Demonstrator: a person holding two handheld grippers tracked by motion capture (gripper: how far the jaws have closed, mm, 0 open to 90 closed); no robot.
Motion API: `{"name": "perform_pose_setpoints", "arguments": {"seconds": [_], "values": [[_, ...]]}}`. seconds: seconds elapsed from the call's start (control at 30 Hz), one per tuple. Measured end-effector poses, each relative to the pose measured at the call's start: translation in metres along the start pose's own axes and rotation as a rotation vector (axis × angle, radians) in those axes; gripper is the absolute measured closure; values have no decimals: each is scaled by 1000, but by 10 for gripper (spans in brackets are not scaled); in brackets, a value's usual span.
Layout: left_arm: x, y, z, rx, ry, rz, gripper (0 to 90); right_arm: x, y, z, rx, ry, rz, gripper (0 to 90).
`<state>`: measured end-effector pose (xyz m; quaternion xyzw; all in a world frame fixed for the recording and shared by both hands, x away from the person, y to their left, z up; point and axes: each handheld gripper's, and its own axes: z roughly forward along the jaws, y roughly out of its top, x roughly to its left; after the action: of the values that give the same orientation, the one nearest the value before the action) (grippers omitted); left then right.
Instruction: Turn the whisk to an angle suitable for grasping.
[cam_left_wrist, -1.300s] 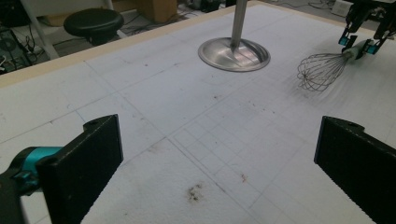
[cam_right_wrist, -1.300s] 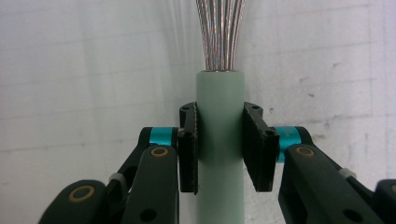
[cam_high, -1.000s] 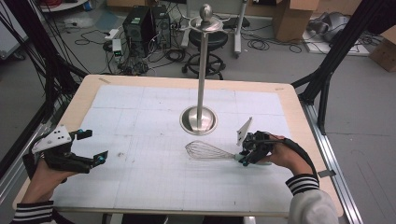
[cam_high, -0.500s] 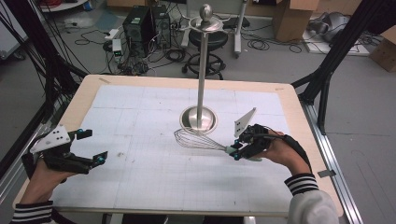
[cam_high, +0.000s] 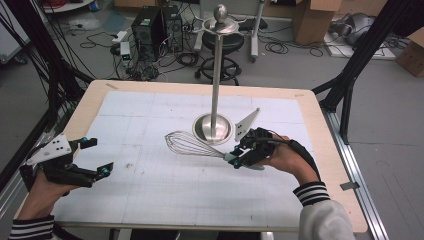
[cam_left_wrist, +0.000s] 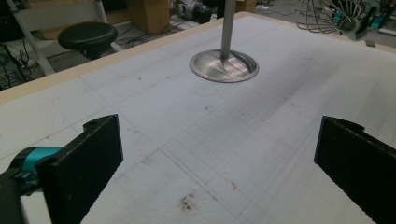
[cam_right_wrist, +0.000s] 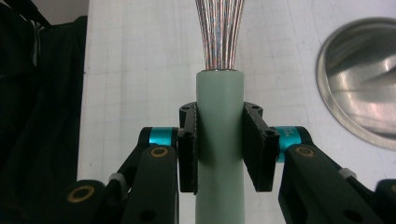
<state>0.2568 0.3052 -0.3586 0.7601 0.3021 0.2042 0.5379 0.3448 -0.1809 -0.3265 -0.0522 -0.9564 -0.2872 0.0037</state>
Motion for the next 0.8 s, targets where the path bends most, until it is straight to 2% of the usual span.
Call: {"name": "perform_pose_setpoints", "arguments": {"seconds": [0.13,0.27,0.43,0.47,0.8], "values": [[0,1,-1,-5,-1,5,17,2,12,3,-9,9,-14,696],[-1,1,-2,-6,-7,5,17,4,21,8,-21,25,-3,697],[-1,2,-2,-8,-9,5,17,5,32,11,-18,14,-16,696],[-1,2,-3,-8,-9,7,17,6,33,13,-32,20,-7,696],[-1,2,-5,-13,-17,10,17,7,50,21,-83,26,-39,696]]}}
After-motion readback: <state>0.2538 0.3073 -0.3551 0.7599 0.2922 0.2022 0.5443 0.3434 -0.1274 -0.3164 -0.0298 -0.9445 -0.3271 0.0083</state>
